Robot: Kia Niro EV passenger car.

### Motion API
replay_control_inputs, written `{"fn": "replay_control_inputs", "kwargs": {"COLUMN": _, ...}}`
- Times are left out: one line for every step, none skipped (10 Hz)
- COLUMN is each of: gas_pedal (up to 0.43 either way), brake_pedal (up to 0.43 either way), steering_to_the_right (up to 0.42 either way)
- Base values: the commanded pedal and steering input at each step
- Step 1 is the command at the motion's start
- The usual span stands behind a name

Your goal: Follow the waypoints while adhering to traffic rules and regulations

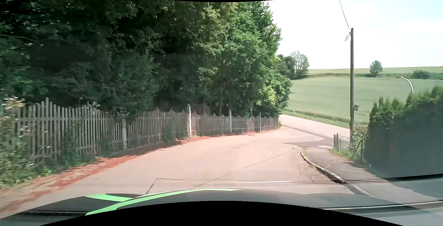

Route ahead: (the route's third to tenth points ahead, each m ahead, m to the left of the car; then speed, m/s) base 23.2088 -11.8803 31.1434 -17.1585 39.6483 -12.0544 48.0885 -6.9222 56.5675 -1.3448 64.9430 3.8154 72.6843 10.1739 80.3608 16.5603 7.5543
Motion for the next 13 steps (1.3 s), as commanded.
{"fn": "replay_control_inputs", "kwargs": {"gas_pedal": 0.0, "brake_pedal": 0.085, "steering_to_the_right": 0.063}}
{"fn": "replay_control_inputs", "kwargs": {"gas_pedal": 0.0, "brake_pedal": 0.098, "steering_to_the_right": 0.075}}
{"fn": "replay_control_inputs", "kwargs": {"gas_pedal": 0.0, "brake_pedal": 0.122, "steering_to_the_right": 0.086}}
{"fn": "replay_control_inputs", "kwargs": {"gas_pedal": 0.0, "brake_pedal": 0.146, "steering_to_the_right": 0.094}}
{"fn": "replay_control_inputs", "kwargs": {"gas_pedal": 0.0, "brake_pedal": 0.165, "steering_to_the_right": 0.102}}
{"fn": "replay_control_inputs", "kwargs": {"gas_pedal": 0.0, "brake_pedal": 0.171, "steering_to_the_right": 0.117}}
{"fn": "replay_control_inputs", "kwargs": {"gas_pedal": 0.0, "brake_pedal": 0.177, "steering_to_the_right": 0.132}}
{"fn": "replay_control_inputs", "kwargs": {"gas_pedal": 0.0, "brake_pedal": 0.201, "steering_to_the_right": 0.143}}
{"fn": "replay_control_inputs", "kwargs": {"gas_pedal": 0.0, "brake_pedal": 0.207, "steering_to_the_right": 0.153}}
{"fn": "replay_control_inputs", "kwargs": {"gas_pedal": 0.0, "brake_pedal": 0.213, "steering_to_the_right": 0.161}}
{"fn": "replay_control_inputs", "kwargs": {"gas_pedal": 0.0, "brake_pedal": 0.22, "steering_to_the_right": 0.166}}
{"fn": "replay_control_inputs", "kwargs": {"gas_pedal": 0.0, "brake_pedal": 0.226, "steering_to_the_right": 0.17}}
{"fn": "replay_control_inputs", "kwargs": {"gas_pedal": 0.0, "brake_pedal": 0.226, "steering_to_the_right": 0.171}}
